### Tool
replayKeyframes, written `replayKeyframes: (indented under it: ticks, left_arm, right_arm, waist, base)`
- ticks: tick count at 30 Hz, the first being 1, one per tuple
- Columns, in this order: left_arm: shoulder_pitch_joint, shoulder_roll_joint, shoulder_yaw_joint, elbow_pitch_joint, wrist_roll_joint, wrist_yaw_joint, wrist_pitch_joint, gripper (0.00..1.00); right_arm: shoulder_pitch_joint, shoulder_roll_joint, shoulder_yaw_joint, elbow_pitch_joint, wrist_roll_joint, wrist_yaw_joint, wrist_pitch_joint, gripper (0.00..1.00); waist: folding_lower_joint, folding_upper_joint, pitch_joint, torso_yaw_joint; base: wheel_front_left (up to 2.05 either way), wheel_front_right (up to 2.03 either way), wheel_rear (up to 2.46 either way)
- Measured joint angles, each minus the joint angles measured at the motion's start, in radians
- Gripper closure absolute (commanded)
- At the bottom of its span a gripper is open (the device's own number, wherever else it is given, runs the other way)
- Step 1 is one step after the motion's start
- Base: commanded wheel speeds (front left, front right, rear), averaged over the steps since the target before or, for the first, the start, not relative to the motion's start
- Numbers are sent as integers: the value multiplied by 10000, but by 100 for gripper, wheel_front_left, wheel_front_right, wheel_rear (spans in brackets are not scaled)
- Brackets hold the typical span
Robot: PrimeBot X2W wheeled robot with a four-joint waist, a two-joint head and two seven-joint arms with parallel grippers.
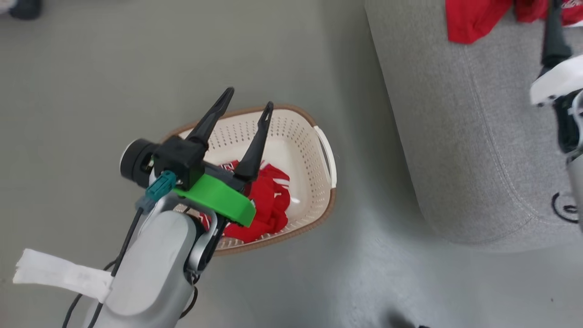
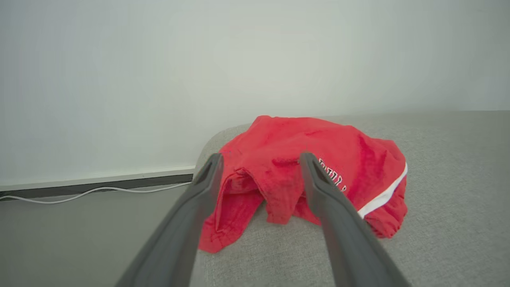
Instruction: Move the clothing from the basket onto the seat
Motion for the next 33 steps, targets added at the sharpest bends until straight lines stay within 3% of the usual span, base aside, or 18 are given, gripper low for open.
replayKeyframes:
  ticks: [17,33]
  left_arm:
    - [1822,123,1158,1160,-594,629,-370,0]
    - [4012,721,2796,1179,-779,1062,-431,0]
  right_arm:
    - [2094,1340,424,-1189,-138,121,0,0]
    - [4634,2397,1089,-2073,-533,-255,0,0]
  waist:
    - [0,0,-2167,1013]
    - [-1,0,-4269,1634]
  base:
    - [0,0,0]
    - [0,0,0]
